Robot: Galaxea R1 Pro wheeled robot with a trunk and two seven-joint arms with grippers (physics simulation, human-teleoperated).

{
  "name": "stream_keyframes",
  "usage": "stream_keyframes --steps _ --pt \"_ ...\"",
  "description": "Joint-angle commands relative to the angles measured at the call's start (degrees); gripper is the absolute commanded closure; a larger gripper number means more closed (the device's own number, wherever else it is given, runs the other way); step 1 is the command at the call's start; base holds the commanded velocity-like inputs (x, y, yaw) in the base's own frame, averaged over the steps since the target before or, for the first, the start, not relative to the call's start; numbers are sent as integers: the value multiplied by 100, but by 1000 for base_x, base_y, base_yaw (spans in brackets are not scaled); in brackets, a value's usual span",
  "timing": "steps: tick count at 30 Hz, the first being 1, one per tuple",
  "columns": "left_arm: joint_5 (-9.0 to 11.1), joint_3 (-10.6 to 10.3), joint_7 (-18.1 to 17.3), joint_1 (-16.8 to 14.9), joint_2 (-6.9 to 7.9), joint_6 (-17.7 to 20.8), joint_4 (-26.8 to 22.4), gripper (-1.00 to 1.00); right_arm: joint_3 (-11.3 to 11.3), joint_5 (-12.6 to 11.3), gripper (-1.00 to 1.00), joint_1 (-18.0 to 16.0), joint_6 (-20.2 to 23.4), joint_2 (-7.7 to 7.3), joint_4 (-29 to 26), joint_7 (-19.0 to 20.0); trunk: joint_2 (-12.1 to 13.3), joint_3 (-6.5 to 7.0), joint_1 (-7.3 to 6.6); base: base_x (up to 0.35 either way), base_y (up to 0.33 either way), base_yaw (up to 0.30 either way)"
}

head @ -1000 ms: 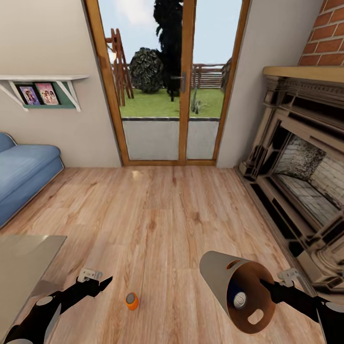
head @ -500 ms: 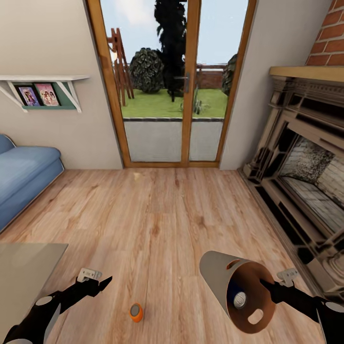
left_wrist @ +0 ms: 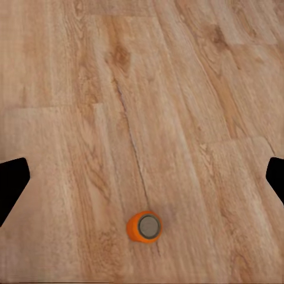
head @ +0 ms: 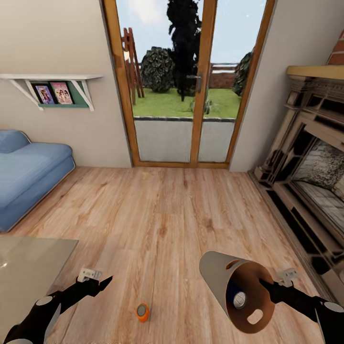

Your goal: Put the three can of soda from the living room inside the tash can in the kitchen.

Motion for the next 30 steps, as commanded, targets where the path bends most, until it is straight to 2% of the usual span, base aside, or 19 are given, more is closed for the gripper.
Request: stream_keyframes --steps 1,15,30 --pt "0 0 0 0 0 -1 0 -100 -1 -32 100 -2 5 11 -4 -12 0 0 0 3 1 226" --pt "-4 -1 6 0 0 1 0 -100 15 -18 100 -2 5 83 -4 -188 0 -3 0 12 -3 230" --pt "7 -1 -13 0 0 -13 4 -100 7 -73 100 -2 5 79 -4 -193 0 -3 0 98 -161 33"
